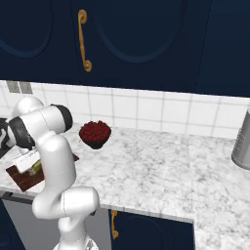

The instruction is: Pick up the sponge from the counter and clean the cutting board by briefly scrubbing or pressing down on the cutting board. Once finished, release the sponge.

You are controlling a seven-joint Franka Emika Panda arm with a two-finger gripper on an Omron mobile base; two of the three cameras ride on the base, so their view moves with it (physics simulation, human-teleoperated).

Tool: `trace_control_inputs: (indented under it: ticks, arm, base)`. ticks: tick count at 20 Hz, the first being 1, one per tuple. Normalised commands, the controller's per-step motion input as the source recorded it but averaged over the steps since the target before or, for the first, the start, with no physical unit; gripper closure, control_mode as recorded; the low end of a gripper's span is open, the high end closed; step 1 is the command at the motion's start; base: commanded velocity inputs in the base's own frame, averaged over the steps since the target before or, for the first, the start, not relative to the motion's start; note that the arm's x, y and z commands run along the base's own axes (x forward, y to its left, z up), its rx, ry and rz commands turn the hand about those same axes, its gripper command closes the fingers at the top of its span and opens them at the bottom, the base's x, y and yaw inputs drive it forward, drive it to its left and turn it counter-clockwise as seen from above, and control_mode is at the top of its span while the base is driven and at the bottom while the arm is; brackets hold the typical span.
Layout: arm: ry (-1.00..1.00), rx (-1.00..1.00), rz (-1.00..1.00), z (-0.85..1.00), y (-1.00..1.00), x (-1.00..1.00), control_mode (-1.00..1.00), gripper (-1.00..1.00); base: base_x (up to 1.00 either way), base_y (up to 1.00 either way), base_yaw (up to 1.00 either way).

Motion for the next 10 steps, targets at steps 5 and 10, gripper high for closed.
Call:
trace_control_inputs:
  ticks: [5, 10]
  arm:
    - [0.0, -0.03, 0.0, -0.36, -1.0, 0.0, -1.0, 1.0]
    - [0.0, -0.13, 0.0, -0.15, -1.0, 0.0, -1.0, 1.0]
  base:
    - [0.0, 0.0, 0.0]
    - [0.0, 0.0, 0.0]
